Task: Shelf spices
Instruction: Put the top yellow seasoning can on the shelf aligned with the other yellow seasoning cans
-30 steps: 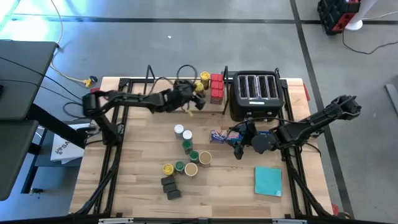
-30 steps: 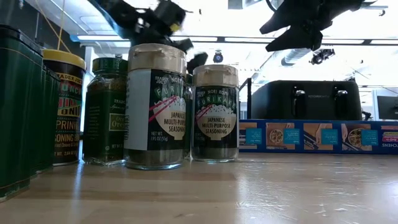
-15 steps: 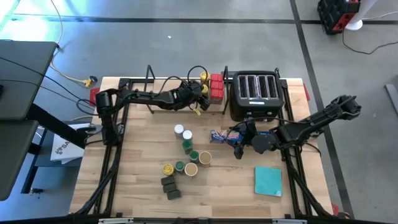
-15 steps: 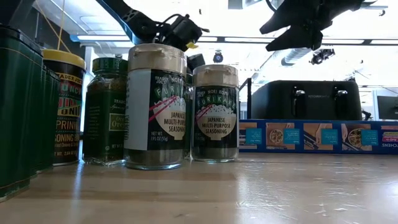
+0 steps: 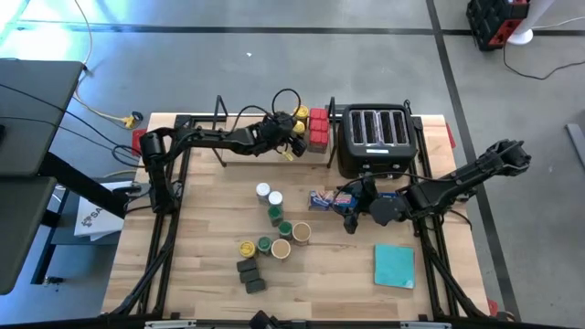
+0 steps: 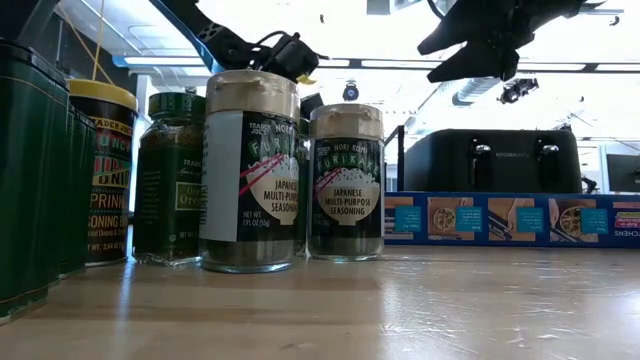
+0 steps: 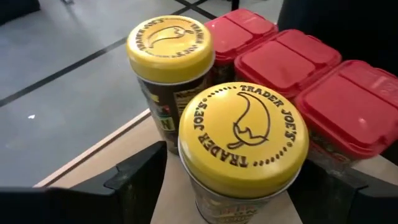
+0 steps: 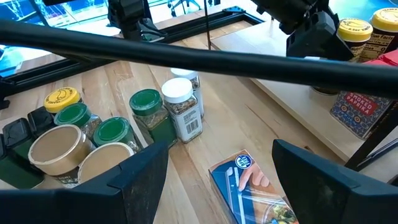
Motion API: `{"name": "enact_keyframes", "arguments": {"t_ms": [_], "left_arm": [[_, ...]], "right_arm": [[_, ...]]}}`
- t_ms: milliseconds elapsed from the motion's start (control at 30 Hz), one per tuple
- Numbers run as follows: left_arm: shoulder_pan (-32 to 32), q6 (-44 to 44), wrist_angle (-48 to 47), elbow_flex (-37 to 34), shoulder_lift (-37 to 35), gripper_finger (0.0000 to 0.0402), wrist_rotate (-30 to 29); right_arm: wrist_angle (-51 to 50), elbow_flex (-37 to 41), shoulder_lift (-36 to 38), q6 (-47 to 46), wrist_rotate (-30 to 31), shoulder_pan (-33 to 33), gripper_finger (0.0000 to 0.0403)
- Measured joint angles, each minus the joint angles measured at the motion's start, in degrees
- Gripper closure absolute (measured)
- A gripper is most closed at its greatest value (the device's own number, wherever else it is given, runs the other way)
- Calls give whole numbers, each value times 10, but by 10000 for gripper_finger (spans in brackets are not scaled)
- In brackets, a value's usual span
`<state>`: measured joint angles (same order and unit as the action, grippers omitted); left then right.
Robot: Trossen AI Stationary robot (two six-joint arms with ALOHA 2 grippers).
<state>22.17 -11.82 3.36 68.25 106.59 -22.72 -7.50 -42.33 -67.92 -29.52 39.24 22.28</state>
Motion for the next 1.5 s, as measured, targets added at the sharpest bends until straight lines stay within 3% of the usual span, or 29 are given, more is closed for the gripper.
{"name": "enact_keyframes", "arguments": {"t_ms": [367,567,733,967,1167,1500], "left_arm": [[-7,34,4,0,-54,106,13],[-19,79,-99,0,-119,110,27],[-42,93,-178,-2,-136,136,28],[-43,71,-75,-90,-126,188,65],[-13,59,91,-163,-126,231,115],[16,45,189,-163,-60,309,179]], "right_arm": [[-1,0,0,15,0,0,121],[-2,0,0,15,0,0,121],[-3,0,0,15,0,0,121],[-4,0,-3,15,0,0,121],[-4,0,-3,18,0,-6,121],[-3,0,-3,15,2,-11,121]]}}
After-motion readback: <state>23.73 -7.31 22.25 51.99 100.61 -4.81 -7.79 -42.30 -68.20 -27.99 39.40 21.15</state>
